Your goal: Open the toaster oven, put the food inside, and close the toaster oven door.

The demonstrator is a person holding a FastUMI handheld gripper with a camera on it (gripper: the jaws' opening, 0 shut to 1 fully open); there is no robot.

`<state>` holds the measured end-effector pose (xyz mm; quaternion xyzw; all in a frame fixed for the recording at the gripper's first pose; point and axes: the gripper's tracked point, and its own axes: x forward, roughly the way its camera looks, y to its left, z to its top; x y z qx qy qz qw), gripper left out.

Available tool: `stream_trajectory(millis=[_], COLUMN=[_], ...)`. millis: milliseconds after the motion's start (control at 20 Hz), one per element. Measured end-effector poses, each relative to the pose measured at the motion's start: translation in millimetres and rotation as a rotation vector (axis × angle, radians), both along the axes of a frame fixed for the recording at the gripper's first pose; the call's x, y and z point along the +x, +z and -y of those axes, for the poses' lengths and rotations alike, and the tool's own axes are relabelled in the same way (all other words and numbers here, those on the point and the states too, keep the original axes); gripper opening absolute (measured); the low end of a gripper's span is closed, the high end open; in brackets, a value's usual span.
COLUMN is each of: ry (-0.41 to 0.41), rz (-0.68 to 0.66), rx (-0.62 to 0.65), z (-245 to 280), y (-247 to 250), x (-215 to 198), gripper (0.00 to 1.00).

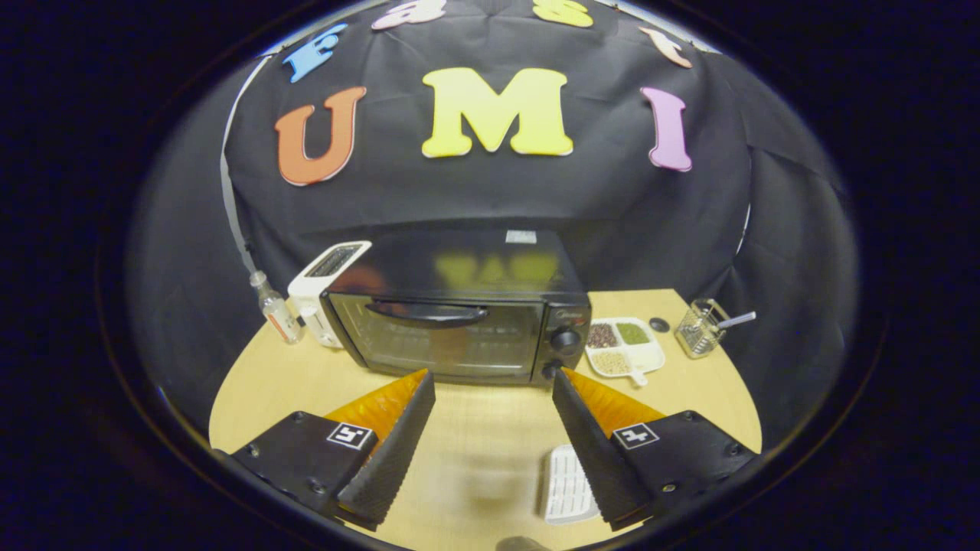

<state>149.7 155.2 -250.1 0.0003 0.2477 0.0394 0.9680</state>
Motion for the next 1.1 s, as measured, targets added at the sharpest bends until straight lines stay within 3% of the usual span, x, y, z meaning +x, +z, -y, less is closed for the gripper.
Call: stream_trajectory(millis=[400, 600, 1100], ry=[-0.040, -0.050, -0.058], rz=[0.305, 0.418, 0.514], rx=[0.010, 0.007, 0.028], z=[81.7, 117.9, 184.5], y=[161.1, 215.4, 245.0], x=[-57.9, -88.6, -131.5], gripper=[0.98, 0.99, 0.99])
